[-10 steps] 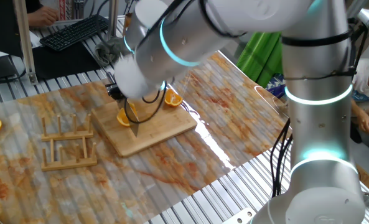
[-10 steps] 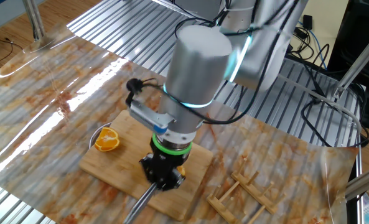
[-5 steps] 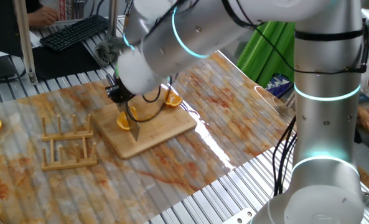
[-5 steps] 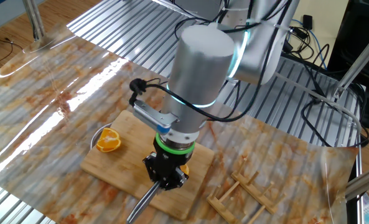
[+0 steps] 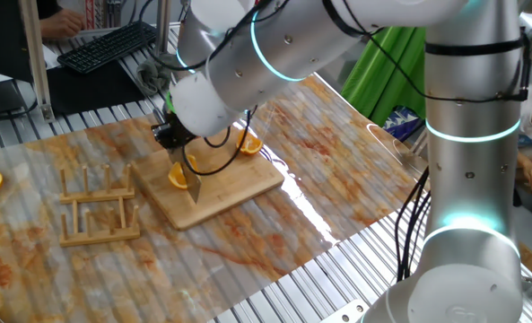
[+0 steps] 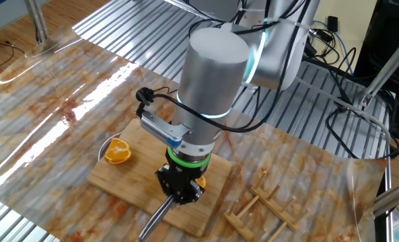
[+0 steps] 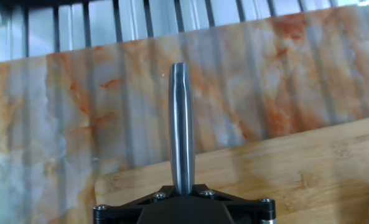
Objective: Chop the orange
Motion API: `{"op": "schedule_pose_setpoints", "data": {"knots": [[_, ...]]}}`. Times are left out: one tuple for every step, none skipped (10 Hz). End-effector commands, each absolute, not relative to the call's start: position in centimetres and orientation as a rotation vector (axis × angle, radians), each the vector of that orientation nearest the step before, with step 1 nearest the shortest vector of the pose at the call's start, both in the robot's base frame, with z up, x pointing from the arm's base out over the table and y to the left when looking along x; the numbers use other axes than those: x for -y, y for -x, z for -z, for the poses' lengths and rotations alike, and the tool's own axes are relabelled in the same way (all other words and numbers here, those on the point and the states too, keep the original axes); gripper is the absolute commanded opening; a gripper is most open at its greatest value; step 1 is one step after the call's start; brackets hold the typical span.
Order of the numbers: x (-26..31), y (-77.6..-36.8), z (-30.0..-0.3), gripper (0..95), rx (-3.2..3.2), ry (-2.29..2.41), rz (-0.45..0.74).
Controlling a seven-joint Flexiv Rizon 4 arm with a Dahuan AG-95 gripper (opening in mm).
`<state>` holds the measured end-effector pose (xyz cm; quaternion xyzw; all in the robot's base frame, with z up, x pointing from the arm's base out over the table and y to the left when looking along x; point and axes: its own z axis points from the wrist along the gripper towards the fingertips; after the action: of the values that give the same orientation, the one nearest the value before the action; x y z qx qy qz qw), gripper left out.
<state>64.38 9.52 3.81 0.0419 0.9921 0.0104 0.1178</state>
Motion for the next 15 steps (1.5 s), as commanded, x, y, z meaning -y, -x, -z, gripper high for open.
{"op": "schedule_pose_setpoints", "data": {"knots": [[-9.6,-64.9,-2.7,0.0,-2.911,-0.128,-0.056],[-9.6,-64.9,-2.7,0.0,-2.915,-0.127,-0.056],[-9.5,-64.8,-2.8,0.0,-2.923,-0.124,-0.048],[-9.2,-64.6,-3.2,0.0,-2.936,-0.116,-0.051],[-9.0,-64.4,-4.0,0.0,-2.935,-0.125,-0.081],[-9.3,-64.4,-4.3,0.0,-2.936,-0.139,-0.092],[-9.4,-64.3,-4.5,0.0,-2.937,-0.134,-0.069],[-9.4,-64.3,-4.5,0.0,-2.936,-0.132,-0.068],[-9.4,-64.3,-4.5,0.0,-2.936,-0.129,-0.065],[-9.4,-64.3,-4.5,0.0,-2.936,-0.127,-0.062],[-9.4,-64.3,-4.5,0.0,-2.937,-0.128,-0.063],[-9.4,-64.3,-4.5,0.0,-2.937,-0.128,-0.063],[-9.3,-64.2,-4.6,0.0,-2.938,-0.128,-0.065],[-9.3,-64.2,-4.6,0.0,-2.938,-0.127,-0.065],[-9.3,-63.9,-4.6,0.0,-2.941,-0.119,-0.062]]}}
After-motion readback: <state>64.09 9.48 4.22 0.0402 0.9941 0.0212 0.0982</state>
